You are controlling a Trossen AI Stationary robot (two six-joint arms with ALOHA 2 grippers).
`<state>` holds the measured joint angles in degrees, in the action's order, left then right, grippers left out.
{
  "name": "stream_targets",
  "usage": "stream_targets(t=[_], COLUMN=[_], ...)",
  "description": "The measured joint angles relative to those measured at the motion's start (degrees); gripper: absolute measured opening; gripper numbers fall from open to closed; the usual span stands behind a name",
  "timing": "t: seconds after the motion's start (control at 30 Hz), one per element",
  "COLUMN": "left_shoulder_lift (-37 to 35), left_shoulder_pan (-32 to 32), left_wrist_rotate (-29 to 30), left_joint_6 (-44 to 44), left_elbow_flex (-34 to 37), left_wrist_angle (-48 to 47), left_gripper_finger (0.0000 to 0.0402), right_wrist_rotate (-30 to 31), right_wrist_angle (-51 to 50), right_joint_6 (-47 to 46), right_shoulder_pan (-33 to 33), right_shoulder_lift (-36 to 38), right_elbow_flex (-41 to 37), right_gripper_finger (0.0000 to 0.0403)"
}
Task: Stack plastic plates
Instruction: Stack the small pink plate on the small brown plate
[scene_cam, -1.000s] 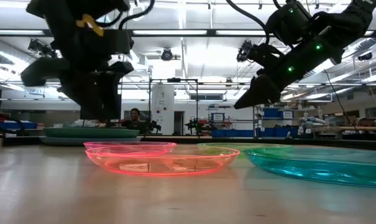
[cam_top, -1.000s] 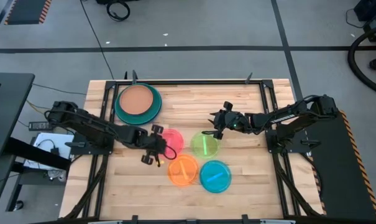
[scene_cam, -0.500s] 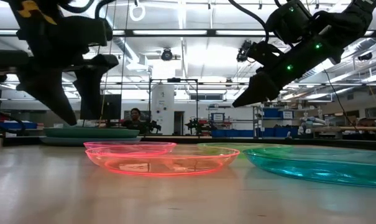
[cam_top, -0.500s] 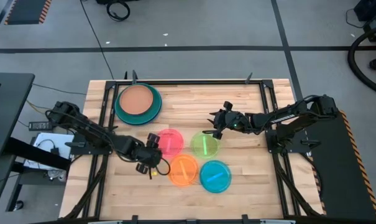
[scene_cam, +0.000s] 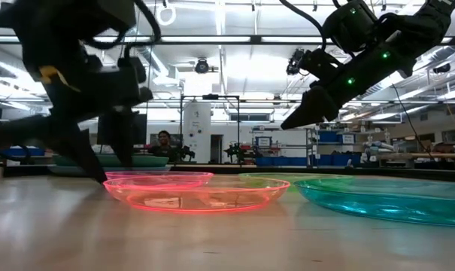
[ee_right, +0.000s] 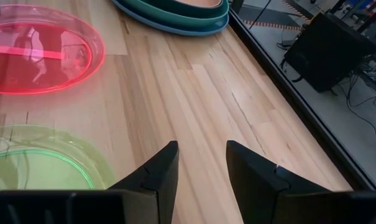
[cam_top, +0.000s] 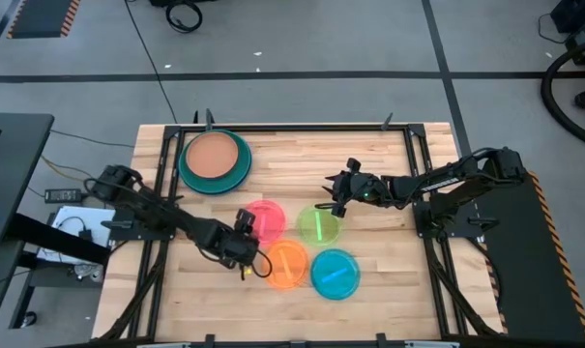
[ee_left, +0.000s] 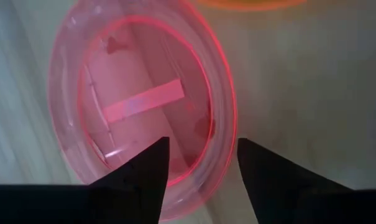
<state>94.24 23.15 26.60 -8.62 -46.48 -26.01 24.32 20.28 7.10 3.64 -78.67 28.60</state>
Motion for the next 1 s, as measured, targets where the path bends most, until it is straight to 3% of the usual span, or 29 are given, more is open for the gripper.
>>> stream_targets(t=[0.27, 0.7, 1.0], left_shoulder_lift=[1.76, 2.05, -1.88], left_shoulder_pan=[-1.35, -0.22, 0.12], left_wrist_rotate=[-0.94, -2.21, -0.85], left_joint_6=[-0.76, -0.7, -0.95], left_elbow_flex=[-0.19, 0.02, 0.09], left_wrist_angle=[-0.01, 0.65, 1.65], left_gripper_finger=[0.0144, 0.0013, 0.0007], right_wrist_rotate=[0.0, -0.01, -0.02], right_wrist_angle=[0.28, 0.72, 0.65], right_joint_6=[0.37, -0.39, -0.79], right_shoulder_pan=[0.02, -0.11, -0.11], right_shoulder_lift=[0.0, 0.0, 0.0], right_elbow_flex=[0.0, 0.0, 0.0], right_gripper_finger=[0.0145, 0.0145, 0.0145])
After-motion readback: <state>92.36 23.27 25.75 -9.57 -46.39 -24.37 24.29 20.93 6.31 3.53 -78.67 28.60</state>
